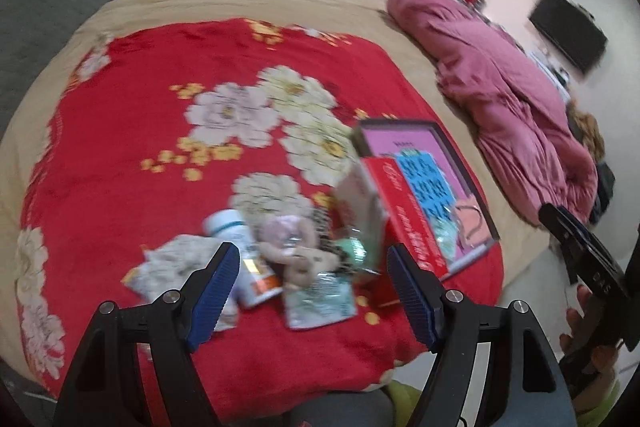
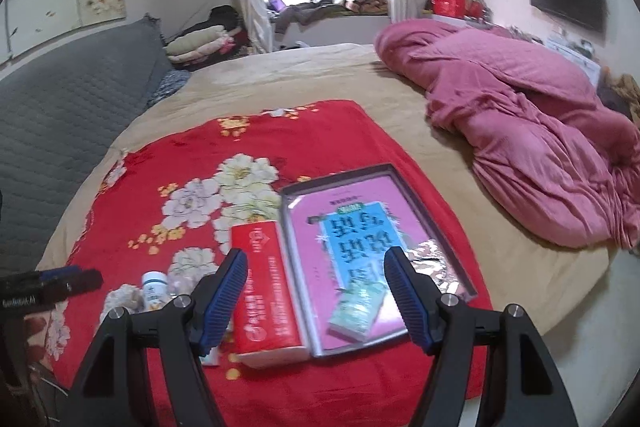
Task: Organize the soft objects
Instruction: 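Move both grippers back over the remaining pile, then grasp the clear plastic bag with the left gripper while the right grasps the plush bunny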
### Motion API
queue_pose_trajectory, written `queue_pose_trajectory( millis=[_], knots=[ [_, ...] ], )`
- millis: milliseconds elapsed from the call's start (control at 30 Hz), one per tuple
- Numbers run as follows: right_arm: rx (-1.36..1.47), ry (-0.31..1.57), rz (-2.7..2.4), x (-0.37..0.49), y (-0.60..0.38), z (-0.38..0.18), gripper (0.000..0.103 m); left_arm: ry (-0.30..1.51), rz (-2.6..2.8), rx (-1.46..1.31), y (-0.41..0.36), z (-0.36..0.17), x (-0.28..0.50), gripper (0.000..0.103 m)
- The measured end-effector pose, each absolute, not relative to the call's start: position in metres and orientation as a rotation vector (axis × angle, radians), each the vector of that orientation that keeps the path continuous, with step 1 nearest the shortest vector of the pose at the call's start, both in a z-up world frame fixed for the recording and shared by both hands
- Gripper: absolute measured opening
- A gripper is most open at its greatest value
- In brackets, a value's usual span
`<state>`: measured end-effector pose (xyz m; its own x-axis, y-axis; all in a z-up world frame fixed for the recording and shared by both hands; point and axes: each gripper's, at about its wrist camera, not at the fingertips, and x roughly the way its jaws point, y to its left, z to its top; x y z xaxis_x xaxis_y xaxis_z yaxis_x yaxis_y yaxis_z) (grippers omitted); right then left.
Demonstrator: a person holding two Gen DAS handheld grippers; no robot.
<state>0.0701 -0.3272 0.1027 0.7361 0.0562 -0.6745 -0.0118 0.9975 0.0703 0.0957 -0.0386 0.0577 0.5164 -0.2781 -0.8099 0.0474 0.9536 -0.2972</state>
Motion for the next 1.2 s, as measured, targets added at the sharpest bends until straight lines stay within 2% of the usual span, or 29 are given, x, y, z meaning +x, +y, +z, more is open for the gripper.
queue_pose_trajectory(
  millis=[300, 800, 1200],
  knots=[
    [-0.005, 0.732, 0.134, 0.067, -0.265, 0.115, 0.070, 0.992, -0.095, -0.318, 0.032, 0.056, 0.071, 0.078],
    [-0.082, 0.753, 0.255, 0.053, -0.196, 0.110, 0.070, 0.986, -0.005, -0.393, 0.099, 0.041, 0.036, 0.078],
    [-0.114, 0.796, 0.276, 0.045, -0.182, 0.093, 0.070, 1.133, 0.003, -0.366, 0.099, -0.029, 0.023, 0.078]
  ],
)
